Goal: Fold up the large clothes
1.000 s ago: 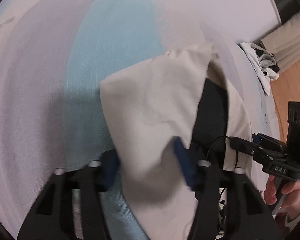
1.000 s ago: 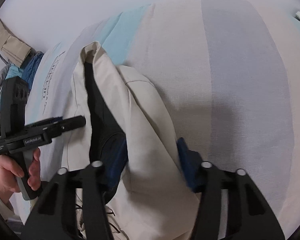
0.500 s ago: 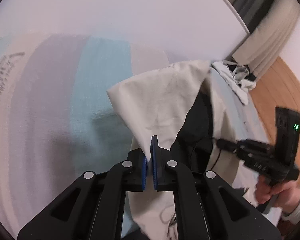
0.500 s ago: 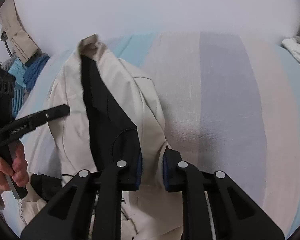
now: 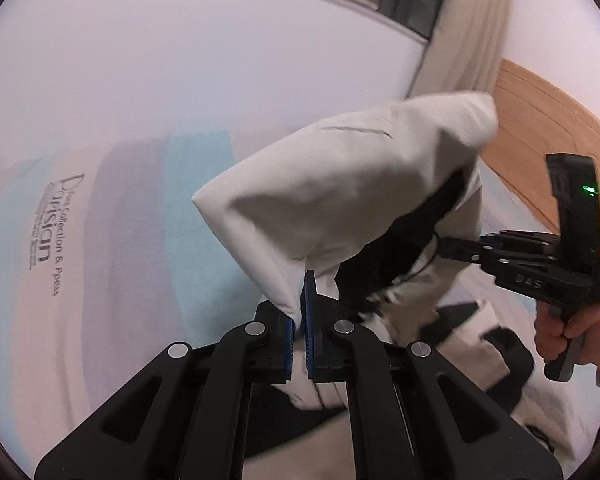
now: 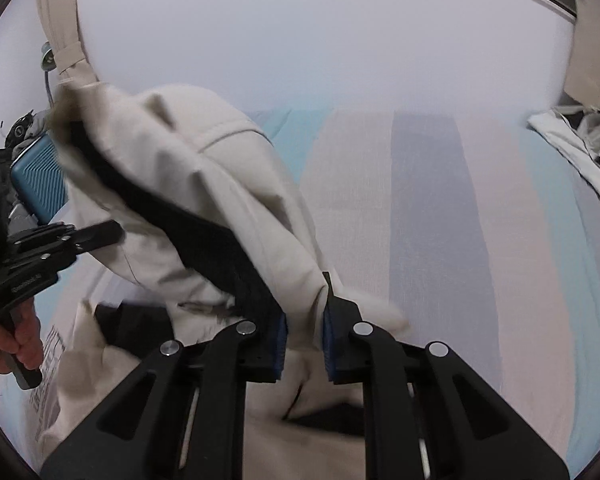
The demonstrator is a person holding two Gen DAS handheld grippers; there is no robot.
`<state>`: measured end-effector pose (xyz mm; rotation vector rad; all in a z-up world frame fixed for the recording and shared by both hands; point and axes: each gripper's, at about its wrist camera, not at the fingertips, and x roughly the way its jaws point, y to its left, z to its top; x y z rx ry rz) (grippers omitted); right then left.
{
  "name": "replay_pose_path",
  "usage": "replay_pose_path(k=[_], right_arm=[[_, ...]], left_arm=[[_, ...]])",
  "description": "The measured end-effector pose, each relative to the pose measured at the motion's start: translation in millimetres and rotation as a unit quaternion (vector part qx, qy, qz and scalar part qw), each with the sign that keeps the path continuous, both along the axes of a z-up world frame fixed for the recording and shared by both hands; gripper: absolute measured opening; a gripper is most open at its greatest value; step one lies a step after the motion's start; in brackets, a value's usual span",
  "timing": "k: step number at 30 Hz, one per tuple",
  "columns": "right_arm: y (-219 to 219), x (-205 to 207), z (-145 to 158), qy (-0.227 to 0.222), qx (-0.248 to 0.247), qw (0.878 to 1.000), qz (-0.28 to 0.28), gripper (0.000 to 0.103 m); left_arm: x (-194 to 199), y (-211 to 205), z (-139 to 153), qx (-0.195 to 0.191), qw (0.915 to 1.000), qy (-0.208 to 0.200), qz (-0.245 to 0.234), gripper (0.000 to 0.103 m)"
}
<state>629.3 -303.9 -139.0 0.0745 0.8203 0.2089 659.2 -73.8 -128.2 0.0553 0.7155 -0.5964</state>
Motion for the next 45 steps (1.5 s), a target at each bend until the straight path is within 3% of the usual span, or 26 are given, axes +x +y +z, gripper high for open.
replay_pose_path(k=[8,11,24,32,36,39,41,43,45], right_arm=[[11.7,-61.9,0.1,-0.024,-0.060,0.998,0.015,0.013],[15.3,-79.8,-3.5,-0.024,-0.072,0.997,0.023,0.013],[12.3,-115.9,-65.0,0.021,-0.077,0.997,0.019,0.013],[11.6,-128.3,-98.1,0.052,-0.091,0.994,0.034,0.013],[14.8,-132.6,-108.6,0.064,-0.093,0.993,0.040,0.014],[16.6,-139.3,-104.8,0.060,-0.093,0.993,0.041,0.017],[18.4,-145.5,-102.8,0.059,-0.095,0.993,0.043,0.018],[18.9,-151.3,-97.6,0.054,-0.099,0.993,0.042,0.022],[17.3,-157.8,-92.4,0.052,-0.103,0.992,0.044,0.027]], left_arm=[[-78.4,-13.7,-10.9,0.039,0.9990,-0.022,0.003,0.003],[-110.4,2.3,-25.6,0.056,0.9983,-0.014,0.005,0.003],[-178.1,3.9,-81.3,0.116,0.9926,-0.034,0.017,0.004],[-198.4,8.6,-123.0,0.119,0.9925,0.013,0.026,0.006],[-205.9,10.3,-131.0,0.122,0.9918,0.010,0.035,0.008],[-207.1,10.1,-127.7,0.132,0.9903,0.002,0.041,0.015],[-208.6,12.0,-125.0,0.135,0.9897,0.002,0.047,0.028],[-215.2,16.6,-119.9,0.131,0.9898,0.004,0.056,0.059],[-221.6,20.1,-114.7,0.127,0.9905,0.007,0.054,0.064]])
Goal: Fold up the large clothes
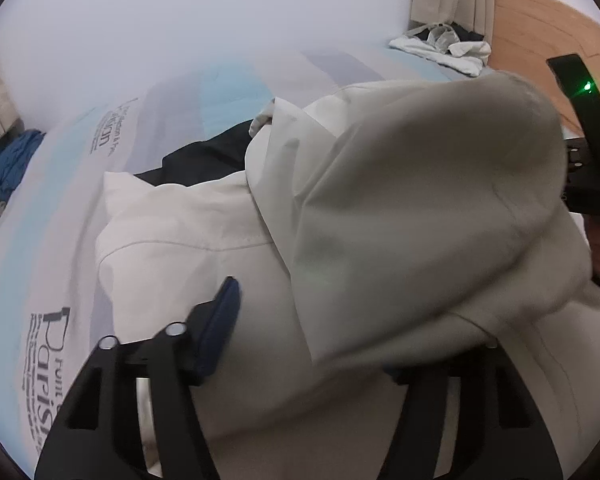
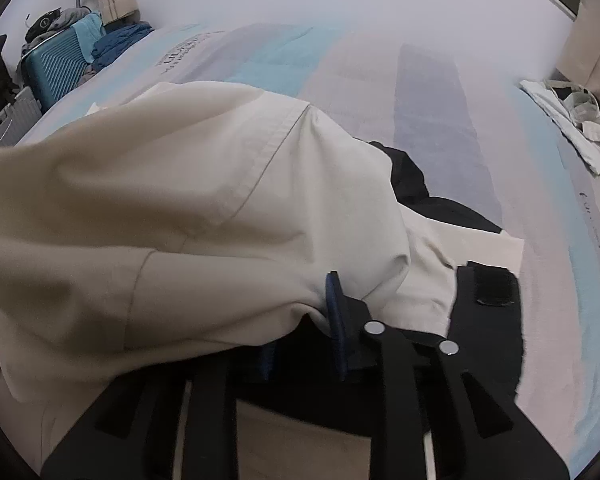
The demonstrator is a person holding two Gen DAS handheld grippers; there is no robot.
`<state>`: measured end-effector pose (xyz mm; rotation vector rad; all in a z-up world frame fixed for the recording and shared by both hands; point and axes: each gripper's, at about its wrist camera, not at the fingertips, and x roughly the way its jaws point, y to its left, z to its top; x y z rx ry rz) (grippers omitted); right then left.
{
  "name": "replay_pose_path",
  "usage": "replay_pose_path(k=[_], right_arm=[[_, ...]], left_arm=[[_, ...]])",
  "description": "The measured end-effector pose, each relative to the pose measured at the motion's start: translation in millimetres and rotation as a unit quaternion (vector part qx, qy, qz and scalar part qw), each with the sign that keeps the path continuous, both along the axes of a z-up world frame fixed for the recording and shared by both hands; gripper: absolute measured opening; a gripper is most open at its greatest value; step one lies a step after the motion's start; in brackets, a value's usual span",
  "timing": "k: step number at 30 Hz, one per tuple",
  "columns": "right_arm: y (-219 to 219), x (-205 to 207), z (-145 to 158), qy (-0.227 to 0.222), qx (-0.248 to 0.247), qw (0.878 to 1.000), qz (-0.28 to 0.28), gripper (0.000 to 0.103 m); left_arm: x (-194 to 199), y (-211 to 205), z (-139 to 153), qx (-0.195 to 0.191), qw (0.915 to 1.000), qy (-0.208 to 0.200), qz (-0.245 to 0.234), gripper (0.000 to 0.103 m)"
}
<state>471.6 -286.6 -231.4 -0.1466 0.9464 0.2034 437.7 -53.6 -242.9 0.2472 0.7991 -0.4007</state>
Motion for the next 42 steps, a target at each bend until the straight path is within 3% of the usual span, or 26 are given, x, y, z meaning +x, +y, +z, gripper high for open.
replay_pose_path(k=[3,6,10,12,14,16,19,22,27,30,38,42], right_arm=[[-1.5,-10.9,5.9,0.001,-0.010,1.000,-0.001,0.039],[-3.1,-24.5,8.0,0.014,-0.013,1.000,-0.010,0.062],[-7.0,-46.8,13.2,0.032,-0.017,0.999,-0.016,0.063],[-10.5,-58.2,22.8,0.039,-0.004,0.999,-0.020,0.063],[-12.0,-65.6,37.7,0.036,0.005,0.999,-0.022,0.064],[-11.4,-67.1,53.3,0.025,0.021,0.999,-0.016,0.071],[-1.1,-57.9,79.6,-0.008,0.057,0.998,0.012,0.077],[16.1,-41.4,87.7,-0.028,0.059,0.997,0.045,0.084],[38.8,-2.8,61.7,0.013,0.093,0.991,0.093,0.085],[43.6,7.3,42.6,0.031,0.095,0.989,0.105,0.091],[43.5,10.2,-3.6,0.067,0.072,0.989,0.107,0.091],[49.3,10.7,-19.3,0.070,0.047,0.990,0.113,0.092]], left_arm=[[-14.8,3.2,5.4,0.009,0.9999,0.003,-0.007,0.072],[-30.9,9.3,12.2,0.016,0.9998,0.011,-0.007,0.073],[-48.1,19.9,26.6,0.013,0.9996,0.024,-0.002,0.074],[-53.6,26.0,37.7,0.009,0.9997,0.021,0.008,0.082],[-54.1,27.6,48.4,-0.005,0.9996,0.022,0.019,0.083],[-48.7,25.0,62.9,-0.023,0.9994,0.016,0.021,0.085],[-32.4,14.0,77.8,-0.046,0.9989,0.004,0.002,0.090],[-3.6,-6.1,85.1,-0.072,0.9966,0.005,-0.038,0.090],[35.7,-26.6,60.4,-0.106,0.9867,0.066,-0.104,0.093],[52.7,-26.7,35.5,-0.129,0.9781,0.114,-0.117,0.095],[54.2,-43.3,-9.0,-0.052,0.9830,0.121,-0.128,0.095],[53.8,-43.8,-22.5,-0.038,0.9841,0.125,-0.120,0.095]])
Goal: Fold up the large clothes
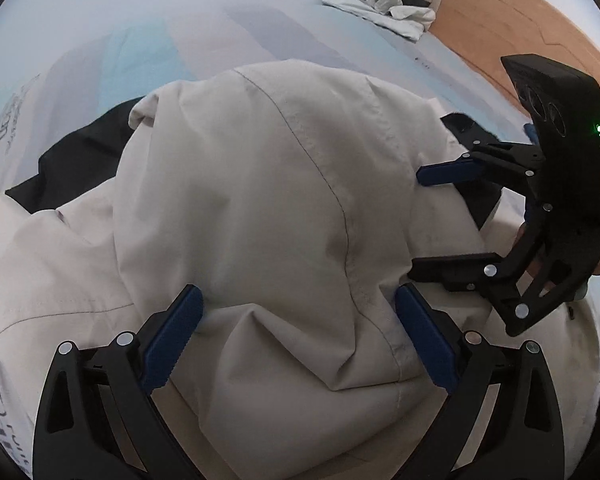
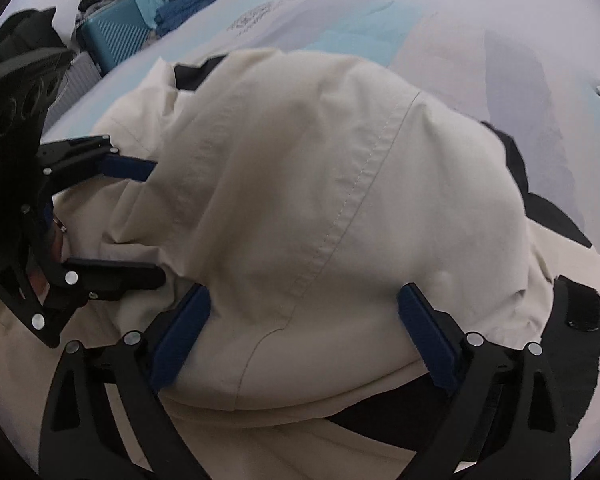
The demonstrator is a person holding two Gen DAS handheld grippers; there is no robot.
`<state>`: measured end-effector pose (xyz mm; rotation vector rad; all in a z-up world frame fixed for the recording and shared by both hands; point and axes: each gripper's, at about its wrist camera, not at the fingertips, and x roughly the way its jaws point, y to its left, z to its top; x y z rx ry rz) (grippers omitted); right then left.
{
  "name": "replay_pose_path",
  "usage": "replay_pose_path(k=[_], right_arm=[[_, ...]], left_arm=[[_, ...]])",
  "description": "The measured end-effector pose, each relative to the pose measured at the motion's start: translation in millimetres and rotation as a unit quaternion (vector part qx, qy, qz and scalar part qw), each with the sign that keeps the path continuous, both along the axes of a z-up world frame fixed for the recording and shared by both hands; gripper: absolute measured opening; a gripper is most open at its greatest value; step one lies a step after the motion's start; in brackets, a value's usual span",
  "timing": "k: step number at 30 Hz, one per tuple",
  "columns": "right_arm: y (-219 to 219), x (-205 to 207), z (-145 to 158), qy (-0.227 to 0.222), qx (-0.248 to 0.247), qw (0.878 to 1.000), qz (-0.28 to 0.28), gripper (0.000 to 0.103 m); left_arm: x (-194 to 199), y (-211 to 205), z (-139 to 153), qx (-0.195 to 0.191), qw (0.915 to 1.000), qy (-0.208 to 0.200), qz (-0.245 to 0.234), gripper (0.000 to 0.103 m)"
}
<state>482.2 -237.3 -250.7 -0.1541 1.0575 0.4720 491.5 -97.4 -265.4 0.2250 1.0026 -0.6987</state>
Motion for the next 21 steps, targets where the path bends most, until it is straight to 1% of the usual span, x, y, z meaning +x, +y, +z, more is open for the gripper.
replay_pose_path(k=[4,8,17,21], right_arm=[[3.9,-1.3,-11.3,-0.001,-0.011,1.000,0.001,0.095],[5.1,-2.6,-18.3,-0.010,-0.016,1.000,-0.001,0.096],[8.5,-5.7,-21.1,-0.023,-0.019,1.000,-0.008,0.096],[9.5,-11.0,-19.4,-0.037,-0.015,0.999,-0.017,0.096]], left_arm=[[-4.1,-9.8,-8.3,0.027,0.9996,-0.012,0.001,0.096],[-4.3,-18.5,-13.6,0.044,0.9988,-0.017,0.011,0.097],[-4.7,-23.0,-16.6,0.046,0.9985,-0.028,0.007,0.098],[-11.4,-19.7,-12.6,0.041,0.9982,-0.043,0.006,0.097]])
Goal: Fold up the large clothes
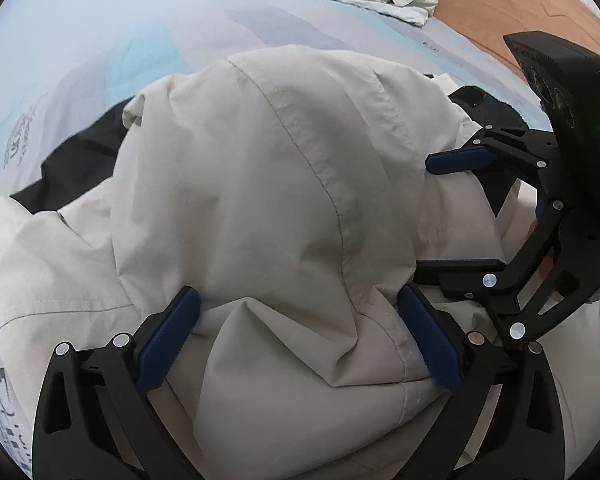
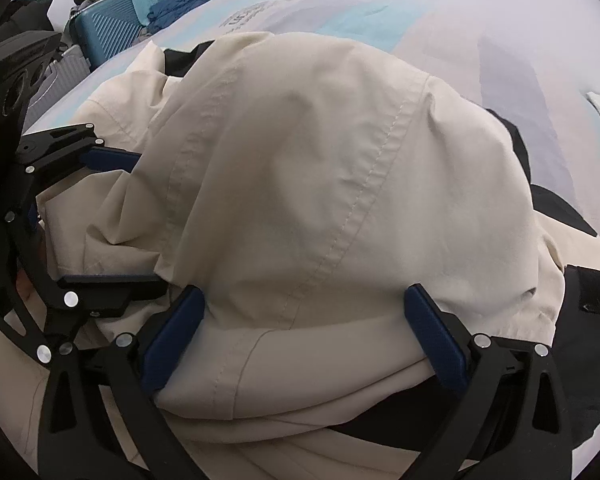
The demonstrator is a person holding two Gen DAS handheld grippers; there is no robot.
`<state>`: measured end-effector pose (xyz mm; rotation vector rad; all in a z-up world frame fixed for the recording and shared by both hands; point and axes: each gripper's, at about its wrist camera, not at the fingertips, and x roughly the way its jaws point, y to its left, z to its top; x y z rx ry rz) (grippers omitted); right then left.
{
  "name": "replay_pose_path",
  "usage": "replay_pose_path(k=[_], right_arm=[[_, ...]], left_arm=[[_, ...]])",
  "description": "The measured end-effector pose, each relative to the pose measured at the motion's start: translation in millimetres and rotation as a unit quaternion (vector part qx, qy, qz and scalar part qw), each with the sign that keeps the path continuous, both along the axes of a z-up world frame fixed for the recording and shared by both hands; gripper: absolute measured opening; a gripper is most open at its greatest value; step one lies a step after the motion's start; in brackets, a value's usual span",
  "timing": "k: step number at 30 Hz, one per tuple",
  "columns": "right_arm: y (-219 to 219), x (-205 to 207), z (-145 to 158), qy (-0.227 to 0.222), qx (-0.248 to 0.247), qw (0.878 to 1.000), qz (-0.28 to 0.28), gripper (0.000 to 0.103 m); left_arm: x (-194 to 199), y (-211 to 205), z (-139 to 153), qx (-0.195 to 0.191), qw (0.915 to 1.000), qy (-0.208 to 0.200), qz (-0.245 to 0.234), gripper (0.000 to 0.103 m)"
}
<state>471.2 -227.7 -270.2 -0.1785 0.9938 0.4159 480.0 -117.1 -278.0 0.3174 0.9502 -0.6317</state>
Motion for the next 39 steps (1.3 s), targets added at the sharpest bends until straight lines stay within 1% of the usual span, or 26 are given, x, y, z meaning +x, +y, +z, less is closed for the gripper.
replay_pose_path(k=[2,6,8,11,15,18,20,25,28,30,32,33,37,39], right_arm=[[-0.1,-2.4,4.6,-0.004,0.004,1.000,-0.009,0.096],[-2.6,-9.6,20.9,-0.004,0.015,0.999,-0.035,0.096],[-4.5,-15.2,29.9,-0.010,0.028,0.999,-0.045,0.096],[-8.3,-28.2,44.9,-0.006,0.052,0.997,-0.060,0.096],[-8.8,-53.4,63.4,-0.020,0.038,0.997,-0.059,0.096],[-8.5,-71.3,70.1,-0.015,0.023,0.998,-0.061,0.096],[-7.2,-81.7,72.6,-0.007,0.015,0.998,-0.067,0.096],[-9.9,-117.1,88.4,0.009,-0.004,0.993,-0.115,0.096],[-10.4,-141.4,103.3,0.007,0.000,0.989,-0.145,0.096],[-12.1,-158.9,111.0,0.011,0.007,0.986,-0.168,0.096],[-13.0,-174.6,116.0,0.012,0.015,0.984,-0.176,0.096],[-13.3,-184.6,118.5,0.011,0.016,0.984,-0.175,0.096],[-12.1,-219.9,121.9,-0.004,0.013,0.987,-0.161,0.096],[-15.1,-245.5,120.8,-0.004,0.008,0.989,-0.150,0.095]], left_arm=[[-2.9,0.6,5.5,0.005,0.9999,-0.009,0.005,0.097],[-20.3,4.5,27.5,0.009,0.9989,-0.042,0.018,0.097],[-28.3,8.7,36.4,0.007,0.9986,-0.042,0.032,0.097],[-40.6,20.4,47.3,-0.004,0.9981,-0.027,0.055,0.097],[-62.3,42.8,59.6,-0.013,0.9963,-0.017,0.083,0.097],[-78.4,56.3,66.1,-0.005,0.9950,-0.018,0.098,0.097],[-89.9,68.1,70.9,-0.005,0.9942,-0.011,0.107,0.097],[-122.2,80.4,92.1,0.007,0.9919,-0.007,0.127,0.097],[-141.7,87.6,102.0,0.006,0.9907,-0.006,0.135,0.097],[-158.0,91.7,106.0,0.004,0.9895,0.001,0.144,0.097],[-177.9,96.6,108.8,-0.004,0.9891,0.012,0.147,0.097],[-185.1,97.9,109.3,-0.001,0.9889,0.012,0.148,0.097],[-235.7,110.9,112.0,0.024,0.9856,-0.006,0.167,0.097],[-259.6,118.9,111.7,0.034,0.9838,-0.009,0.176,0.097]])
